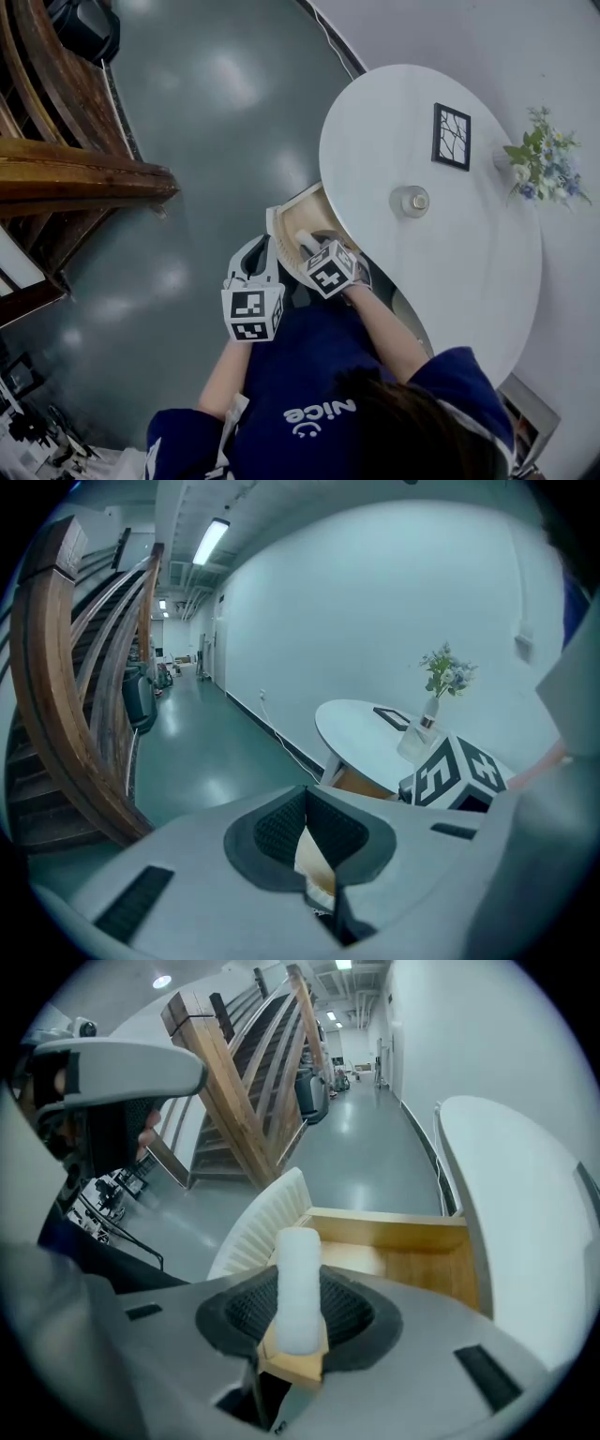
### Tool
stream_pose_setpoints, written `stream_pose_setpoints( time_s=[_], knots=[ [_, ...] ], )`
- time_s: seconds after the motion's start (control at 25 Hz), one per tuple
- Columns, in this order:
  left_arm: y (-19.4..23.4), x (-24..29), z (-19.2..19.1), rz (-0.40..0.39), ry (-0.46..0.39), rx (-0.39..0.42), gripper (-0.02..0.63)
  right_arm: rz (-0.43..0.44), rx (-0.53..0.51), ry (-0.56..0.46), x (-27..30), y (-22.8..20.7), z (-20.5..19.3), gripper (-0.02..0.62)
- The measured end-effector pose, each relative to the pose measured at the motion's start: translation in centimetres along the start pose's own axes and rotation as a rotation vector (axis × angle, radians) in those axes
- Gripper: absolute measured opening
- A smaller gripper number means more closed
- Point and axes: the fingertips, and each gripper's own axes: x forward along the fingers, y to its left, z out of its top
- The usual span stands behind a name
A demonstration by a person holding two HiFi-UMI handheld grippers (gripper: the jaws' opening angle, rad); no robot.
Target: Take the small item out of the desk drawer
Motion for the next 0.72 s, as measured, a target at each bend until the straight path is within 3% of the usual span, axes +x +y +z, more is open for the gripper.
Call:
stream_pose_setpoints(
  time_s=[0.72],
  knots=[
    [-1.4,0.2,3.4,-0.046,-0.059,0.033,0.005,-0.104,0.072,-0.174,-7.5,-1.5,4.0,0.135]
  ],
)
